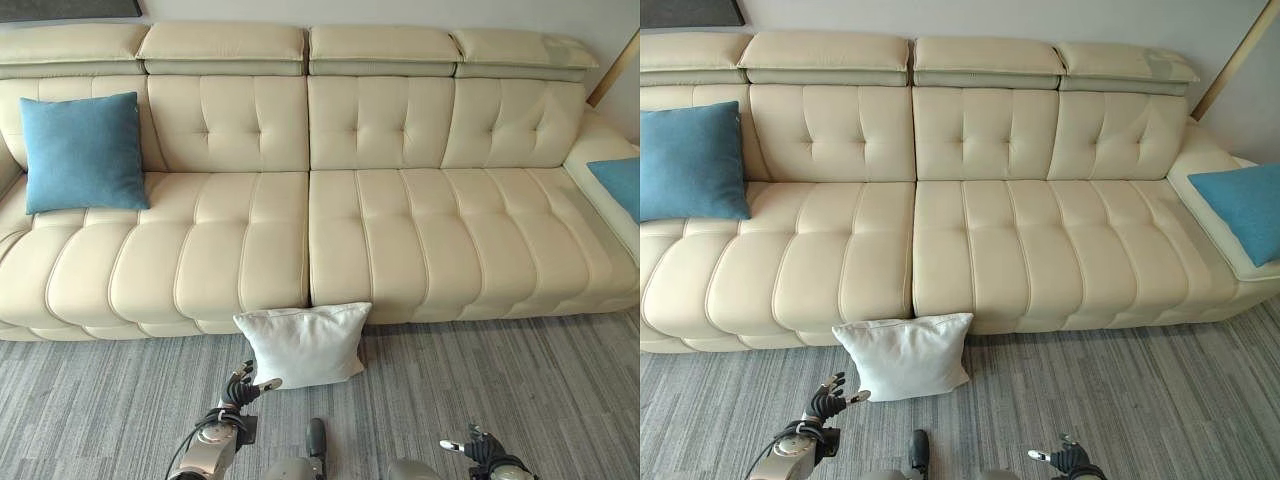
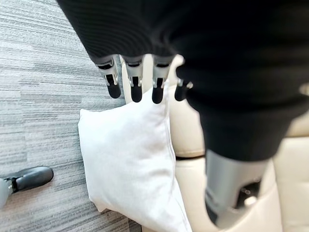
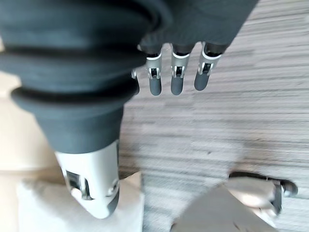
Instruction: Pick up all the scattered cushions and arrange them neatly on the sofa.
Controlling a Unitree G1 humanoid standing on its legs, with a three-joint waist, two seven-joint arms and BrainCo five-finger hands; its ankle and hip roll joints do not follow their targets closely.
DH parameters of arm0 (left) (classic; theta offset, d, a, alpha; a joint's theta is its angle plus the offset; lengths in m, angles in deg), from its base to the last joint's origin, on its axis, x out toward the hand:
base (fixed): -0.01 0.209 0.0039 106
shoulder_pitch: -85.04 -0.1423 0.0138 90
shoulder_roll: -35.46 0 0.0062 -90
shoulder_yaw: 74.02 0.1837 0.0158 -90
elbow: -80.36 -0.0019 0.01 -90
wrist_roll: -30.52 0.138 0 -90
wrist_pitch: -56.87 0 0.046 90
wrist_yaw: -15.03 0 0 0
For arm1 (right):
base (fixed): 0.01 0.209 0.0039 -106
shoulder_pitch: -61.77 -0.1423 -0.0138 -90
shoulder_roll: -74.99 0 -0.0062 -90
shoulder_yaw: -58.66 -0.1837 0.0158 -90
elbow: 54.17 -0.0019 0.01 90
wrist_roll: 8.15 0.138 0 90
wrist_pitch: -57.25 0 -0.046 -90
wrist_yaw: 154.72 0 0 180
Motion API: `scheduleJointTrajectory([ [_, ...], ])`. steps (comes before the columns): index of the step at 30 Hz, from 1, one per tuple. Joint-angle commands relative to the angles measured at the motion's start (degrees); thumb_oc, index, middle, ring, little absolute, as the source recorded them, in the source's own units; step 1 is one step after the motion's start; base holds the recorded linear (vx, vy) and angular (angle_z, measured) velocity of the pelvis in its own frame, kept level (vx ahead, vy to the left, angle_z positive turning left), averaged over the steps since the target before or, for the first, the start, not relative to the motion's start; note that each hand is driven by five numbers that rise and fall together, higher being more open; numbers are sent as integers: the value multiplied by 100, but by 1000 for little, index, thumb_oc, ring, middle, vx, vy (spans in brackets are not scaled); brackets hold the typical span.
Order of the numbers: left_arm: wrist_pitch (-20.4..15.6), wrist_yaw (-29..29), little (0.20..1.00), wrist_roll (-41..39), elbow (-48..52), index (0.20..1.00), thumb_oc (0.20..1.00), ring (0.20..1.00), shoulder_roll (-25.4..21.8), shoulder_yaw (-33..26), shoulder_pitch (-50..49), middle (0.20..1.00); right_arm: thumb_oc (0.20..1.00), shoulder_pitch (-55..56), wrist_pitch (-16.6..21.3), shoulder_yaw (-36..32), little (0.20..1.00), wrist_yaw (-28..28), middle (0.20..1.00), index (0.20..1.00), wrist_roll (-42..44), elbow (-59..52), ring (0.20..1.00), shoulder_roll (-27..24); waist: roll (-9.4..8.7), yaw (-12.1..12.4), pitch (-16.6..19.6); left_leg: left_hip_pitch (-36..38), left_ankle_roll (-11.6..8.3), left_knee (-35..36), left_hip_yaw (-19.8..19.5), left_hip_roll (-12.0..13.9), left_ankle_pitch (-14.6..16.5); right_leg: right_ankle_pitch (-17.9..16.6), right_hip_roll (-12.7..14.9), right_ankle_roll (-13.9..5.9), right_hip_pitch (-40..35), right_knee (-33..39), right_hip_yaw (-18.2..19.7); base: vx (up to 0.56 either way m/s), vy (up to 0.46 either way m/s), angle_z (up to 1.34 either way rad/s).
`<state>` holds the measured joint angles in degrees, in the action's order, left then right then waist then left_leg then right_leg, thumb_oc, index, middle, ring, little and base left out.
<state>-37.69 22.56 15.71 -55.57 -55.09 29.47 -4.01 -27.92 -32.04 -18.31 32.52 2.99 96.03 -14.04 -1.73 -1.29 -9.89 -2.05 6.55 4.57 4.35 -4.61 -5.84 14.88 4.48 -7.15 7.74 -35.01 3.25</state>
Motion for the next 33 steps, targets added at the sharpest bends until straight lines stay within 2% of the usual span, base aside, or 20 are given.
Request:
scheduleJointTrajectory([
  [1, -176, 57, 1000, 88, 165, 1000, 1000, 1000, -19, -70, 108, 1000, 1000, -164, 20, 117, 1000, 65, 1000, 1000, -121, -67, 1000, -194, 74, -105, -257, 212, -543, -1, -217, 404, 515, -869, -344, 141, -99, 1506, 7, 97, -22, 26],
  [2, -176, 57, 1000, 88, 164, 1000, 1000, 1000, -18, -72, 108, 1000, 1000, -164, 20, 118, 1000, 65, 1000, 1000, -121, -66, 1000, -194, 74, -117, -272, 230, -545, -1, -229, 403, 521, -860, -341, 143, -123, 1508, -5, 140, -73, 56],
  [3, -197, 119, 1000, 80, 80, 1000, 1000, 1000, -20, -102, 144, 1000, 1000, -207, 19, 175, 1000, 101, 1000, 1000, -76, -33, 1000, -203, 43, -172, -327, 313, -568, 33, -313, 330, 554, -923, -529, 163, 28, 2296, 106, 143, -78, 47],
  [5, -210, 192, 1000, 89, -161, 1000, 1000, 1000, 5, -121, 193, 1000, 1000, -188, 16, 191, 1000, 143, 1000, 1000, -54, 44, 1000, -184, -7, -225, -337, 395, -587, 36, -433, 271, 600, -998, -609, 207, -86, 2777, 238, 158, -103, 33],
  [7, -207, 236, 1000, 142, -319, 1000, 1000, 1000, 27, -138, 196, 1000, 1000, -154, 30, 207, 1000, 163, 1000, 1000, -49, 126, 1000, -168, -49, -195, -314, 399, -597, 43, -482, 251, 608, -1052, -620, 283, -252, 3038, 289, 84, -126, 59],
  [11, -188, 363, 1000, 135, -639, 1000, 1000, 1000, 101, -205, 287, 1000, 1000, -191, 67, 224, 1000, 236, 1000, 1000, -21, 281, 1000, -121, -28, -161, -245, 301, -690, 43, -514, 293, 643, -1115, -593, 367, -455, 3435, 113, 40, -124, 20],
  [13, -188, 402, 1000, 118, -749, 1000, 1000, 1000, 121, -200, 329, 1000, 1000, -200, 94, 223, 1000, 253, 1000, 1000, -26, 306, 1000, -116, -2, -161, -286, 247, -730, -6, -552, 314, 646, -1056, -597, 409, -486, 3415, 47, 3, -70, 38],
  [16, -211, 485, 1000, 61, -760, 1000, 1000, 1000, 125, -161, 501, 1000, 1000, -295, 101, 268, 1000, 302, 1000, 1000, -36, 271, 1000, -191, -18, -148, -533, -357, -830, -765, -509, 288, 675, -951, -461, 476, -395, 3226, -174, -103, -8, 56],
  [19, -222, 507, 1000, 117, -862, 1000, 1000, 1000, 113, -171, 497, 1000, 1000, -327, 106, 328, 1000, 308, 1000, 1000, -122, 247, 1000, -246, 70, -136, -469, -401, -784, -602, -420, 338, 680, -874, -463, 491, -348, 3167, -289, 27, 45, 51],
  [23, -246, 639, 1000, 150, -1018, 1000, 1000, 1000, 34, -146, 647, 1000, 1000, -508, 129, 441, 1000, 404, 1000, 1000, -106, 165, 1000, -256, 102, -121, -528, -595, -752, -443, -443, 336, 573, -865, -489, 495, 69, 2989, -338, -96, 34, 16],
  [30, -291, 861, 1000, -32, -1612, 1000, 1000, 1000, -47, 78, 1382, 1000, 1000, -1508, 227, 858, 1000, 604, 1000, 1000, 197, 98, 1000, -147, 49, 40, -937, -1509, -759, -622, -390, 354, 433, -946, -449, 497, 1077, 2588, -387, -94, 6, 1],
  [33, -319, 952, 1000, -283, -1870, 1000, 1000, 1000, -119, 264, 2088, 1000, 1000, -2358, 311, 954, 1000, 781, 1000, 1000, 618, 145, 1000, -130, 107, 68, -1151, -2197, -826, -787, -307, 360, 344, -994, -405, 475, 1772, 2406, -449, -77, 8, 5],
])
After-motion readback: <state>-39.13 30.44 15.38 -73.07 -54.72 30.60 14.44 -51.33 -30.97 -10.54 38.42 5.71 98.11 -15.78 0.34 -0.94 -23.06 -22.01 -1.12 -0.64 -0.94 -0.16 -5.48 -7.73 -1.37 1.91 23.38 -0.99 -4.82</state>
